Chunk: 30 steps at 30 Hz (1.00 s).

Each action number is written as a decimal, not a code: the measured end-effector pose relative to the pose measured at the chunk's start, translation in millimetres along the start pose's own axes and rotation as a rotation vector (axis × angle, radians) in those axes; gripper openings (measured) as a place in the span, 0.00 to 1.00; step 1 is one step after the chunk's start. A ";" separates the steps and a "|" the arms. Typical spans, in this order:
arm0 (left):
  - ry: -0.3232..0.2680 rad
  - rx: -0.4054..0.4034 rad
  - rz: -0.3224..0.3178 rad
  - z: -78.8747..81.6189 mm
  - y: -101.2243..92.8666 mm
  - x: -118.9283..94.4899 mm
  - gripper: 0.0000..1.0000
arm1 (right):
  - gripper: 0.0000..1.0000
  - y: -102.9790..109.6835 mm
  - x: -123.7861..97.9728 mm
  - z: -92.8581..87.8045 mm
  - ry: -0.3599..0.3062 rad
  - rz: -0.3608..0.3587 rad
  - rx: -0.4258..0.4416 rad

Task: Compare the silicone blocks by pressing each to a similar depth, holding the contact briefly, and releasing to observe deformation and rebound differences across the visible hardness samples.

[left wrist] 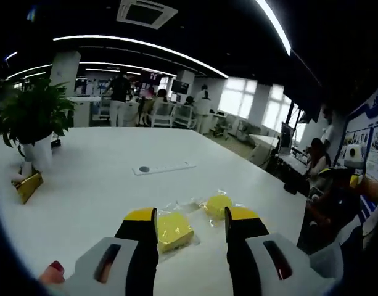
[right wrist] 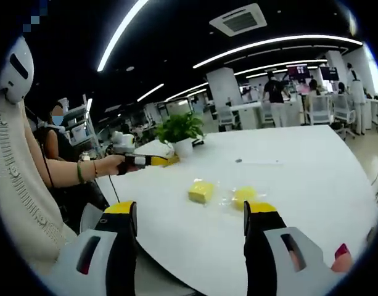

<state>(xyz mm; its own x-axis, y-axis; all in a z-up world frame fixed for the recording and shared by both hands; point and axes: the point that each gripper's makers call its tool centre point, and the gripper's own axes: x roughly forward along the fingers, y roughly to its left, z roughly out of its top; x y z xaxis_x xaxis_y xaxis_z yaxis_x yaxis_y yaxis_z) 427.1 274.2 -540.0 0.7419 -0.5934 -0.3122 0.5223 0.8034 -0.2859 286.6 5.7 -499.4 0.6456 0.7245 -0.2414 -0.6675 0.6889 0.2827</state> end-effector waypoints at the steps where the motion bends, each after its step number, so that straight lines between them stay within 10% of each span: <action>1: -0.001 0.007 -0.002 -0.6 -3.1 -2.8 0.42 | 0.65 0.9 -0.9 0.6 -0.005 0.008 0.005; 15: 0.039 0.078 -0.085 -16.5 -69.4 -49.2 0.52 | 0.66 -1.0 -6.7 -10.1 0.007 0.069 0.025; 30: -0.021 0.013 -0.074 -17.9 -98.1 -95.4 0.56 | 0.70 0.9 -7.0 -1.6 -0.026 0.135 0.057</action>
<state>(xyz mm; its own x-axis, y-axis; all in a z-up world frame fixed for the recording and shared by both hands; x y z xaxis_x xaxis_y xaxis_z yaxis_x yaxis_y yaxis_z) 297.5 251.2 -498.4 0.7093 -0.6504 -0.2718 0.5817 0.7578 -0.2955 281.0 1.3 -498.9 0.5616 0.8090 -0.1737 -0.7270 0.5827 0.3632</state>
